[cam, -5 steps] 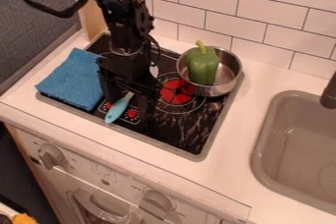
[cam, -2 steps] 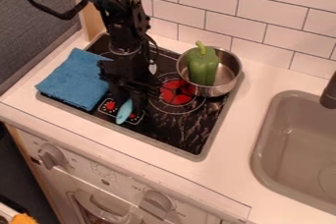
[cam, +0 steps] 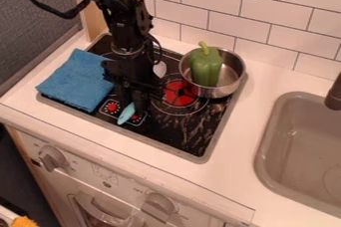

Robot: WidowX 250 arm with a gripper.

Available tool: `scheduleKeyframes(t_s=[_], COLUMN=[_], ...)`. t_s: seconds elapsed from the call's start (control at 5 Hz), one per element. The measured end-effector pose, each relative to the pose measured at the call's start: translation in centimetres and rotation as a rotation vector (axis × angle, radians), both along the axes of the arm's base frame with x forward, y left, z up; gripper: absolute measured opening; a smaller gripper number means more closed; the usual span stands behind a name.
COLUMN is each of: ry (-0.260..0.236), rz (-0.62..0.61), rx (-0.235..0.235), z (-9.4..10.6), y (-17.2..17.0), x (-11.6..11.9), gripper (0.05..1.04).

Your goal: Put the spoon in the blue cloth

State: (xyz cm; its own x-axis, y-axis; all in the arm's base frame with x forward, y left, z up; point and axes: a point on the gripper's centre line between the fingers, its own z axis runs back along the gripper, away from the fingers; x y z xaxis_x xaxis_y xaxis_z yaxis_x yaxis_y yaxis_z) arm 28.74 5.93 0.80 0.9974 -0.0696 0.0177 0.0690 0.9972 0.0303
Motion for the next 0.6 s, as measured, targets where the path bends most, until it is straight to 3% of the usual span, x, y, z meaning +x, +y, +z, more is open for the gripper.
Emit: scheduleKeyframes(t_s=[0.2,0.6], ry=[-0.056,-0.067], rz=[0.002,0.106], rx=[0.018,0.068], z=[3.1,4.5], y=[1.2,7.3], x=[-0.6,-3.8], gripper=[0.312,0.312])
